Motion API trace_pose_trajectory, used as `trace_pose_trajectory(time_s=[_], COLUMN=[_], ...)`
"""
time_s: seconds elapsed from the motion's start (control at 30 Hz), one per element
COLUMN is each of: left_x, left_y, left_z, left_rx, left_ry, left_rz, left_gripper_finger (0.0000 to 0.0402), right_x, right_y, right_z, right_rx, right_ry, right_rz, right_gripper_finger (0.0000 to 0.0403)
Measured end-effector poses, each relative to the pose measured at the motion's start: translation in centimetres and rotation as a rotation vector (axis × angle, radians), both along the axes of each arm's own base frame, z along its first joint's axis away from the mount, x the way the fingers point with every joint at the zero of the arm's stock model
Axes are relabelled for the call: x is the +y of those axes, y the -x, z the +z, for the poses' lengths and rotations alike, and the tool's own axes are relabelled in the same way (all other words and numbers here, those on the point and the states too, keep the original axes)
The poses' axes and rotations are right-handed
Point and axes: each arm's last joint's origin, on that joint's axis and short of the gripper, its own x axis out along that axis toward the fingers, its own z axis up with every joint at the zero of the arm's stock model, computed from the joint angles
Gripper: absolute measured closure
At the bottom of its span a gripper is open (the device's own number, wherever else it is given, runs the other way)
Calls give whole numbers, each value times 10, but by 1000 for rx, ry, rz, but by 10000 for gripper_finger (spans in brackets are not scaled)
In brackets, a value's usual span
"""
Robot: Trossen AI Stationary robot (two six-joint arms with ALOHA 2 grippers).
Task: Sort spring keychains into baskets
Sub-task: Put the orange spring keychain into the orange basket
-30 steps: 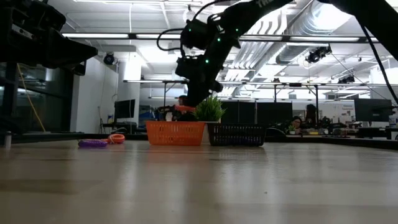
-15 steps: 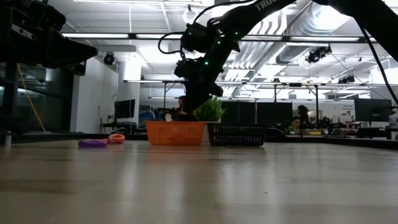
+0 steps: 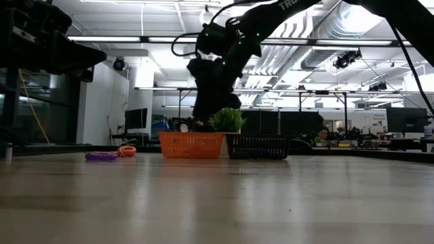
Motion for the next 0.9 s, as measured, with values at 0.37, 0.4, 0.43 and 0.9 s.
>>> trace_pose_trajectory(time_s=[0.37,0.4,0.43,0.9], left_x=[0,0,0,0], left_y=[0,0,0,0], left_z=[0,0,0,0], left_rx=[0,0,0,1], left_ry=[0,0,0,0], left_rz=[0,-1,-1,0], left_gripper_finger=[401,401,401,401], right_x=[64,70,77,137], right_y=[10,12,16,95], right_z=[23,23,25,-18], right_rx=[-105,-121,-138,-193], right_ry=[11,27,40,131], right_rz=[283,297,308,262], right_gripper_finger=[279,279,279,279])
